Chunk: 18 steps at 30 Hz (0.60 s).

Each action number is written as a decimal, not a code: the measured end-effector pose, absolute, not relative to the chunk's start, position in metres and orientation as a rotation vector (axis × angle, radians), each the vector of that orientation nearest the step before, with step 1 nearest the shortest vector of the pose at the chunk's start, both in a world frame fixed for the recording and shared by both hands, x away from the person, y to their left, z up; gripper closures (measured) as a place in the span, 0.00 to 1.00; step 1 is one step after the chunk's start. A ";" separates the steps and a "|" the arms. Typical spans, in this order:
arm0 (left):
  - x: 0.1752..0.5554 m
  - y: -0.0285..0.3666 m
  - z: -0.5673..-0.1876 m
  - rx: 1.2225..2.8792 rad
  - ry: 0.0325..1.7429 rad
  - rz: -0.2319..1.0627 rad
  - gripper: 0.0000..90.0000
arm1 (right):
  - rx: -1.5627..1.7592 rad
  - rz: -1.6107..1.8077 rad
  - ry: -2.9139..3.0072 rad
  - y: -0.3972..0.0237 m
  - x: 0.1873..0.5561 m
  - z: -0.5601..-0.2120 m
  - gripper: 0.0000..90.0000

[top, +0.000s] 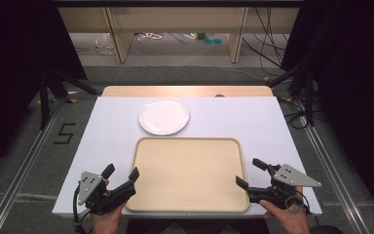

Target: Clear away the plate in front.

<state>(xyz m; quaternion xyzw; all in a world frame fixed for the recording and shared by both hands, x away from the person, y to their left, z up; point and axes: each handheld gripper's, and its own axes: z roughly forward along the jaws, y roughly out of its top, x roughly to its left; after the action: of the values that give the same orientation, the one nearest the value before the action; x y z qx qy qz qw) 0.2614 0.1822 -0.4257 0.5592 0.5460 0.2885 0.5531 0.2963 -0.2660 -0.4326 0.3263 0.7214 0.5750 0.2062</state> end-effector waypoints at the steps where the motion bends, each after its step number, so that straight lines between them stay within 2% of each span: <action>1: 0.262 0.182 -0.426 1.318 1.292 0.681 0.18 | 0.909 1.604 2.003 -0.266 0.296 -0.433 0.17; 8: 0.266 0.177 -0.427 1.321 1.296 0.663 0.18 | 0.914 1.610 1.993 -0.265 0.297 -0.434 0.17; 12: 0.274 0.173 -0.425 1.279 1.292 0.567 0.18 | 0.918 1.574 2.014 -0.266 0.296 -0.434 0.18; 18: 0.286 0.167 -0.415 1.301 1.313 0.579 0.18 | 0.925 1.593 2.006 -0.266 0.296 -0.434 0.18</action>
<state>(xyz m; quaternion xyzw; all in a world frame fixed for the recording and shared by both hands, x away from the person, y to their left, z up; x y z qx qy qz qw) 0.2856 0.1668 -0.4152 0.5534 0.5588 0.2462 0.5665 0.2959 -0.2661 -0.4337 0.3322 0.7206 0.5721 0.2078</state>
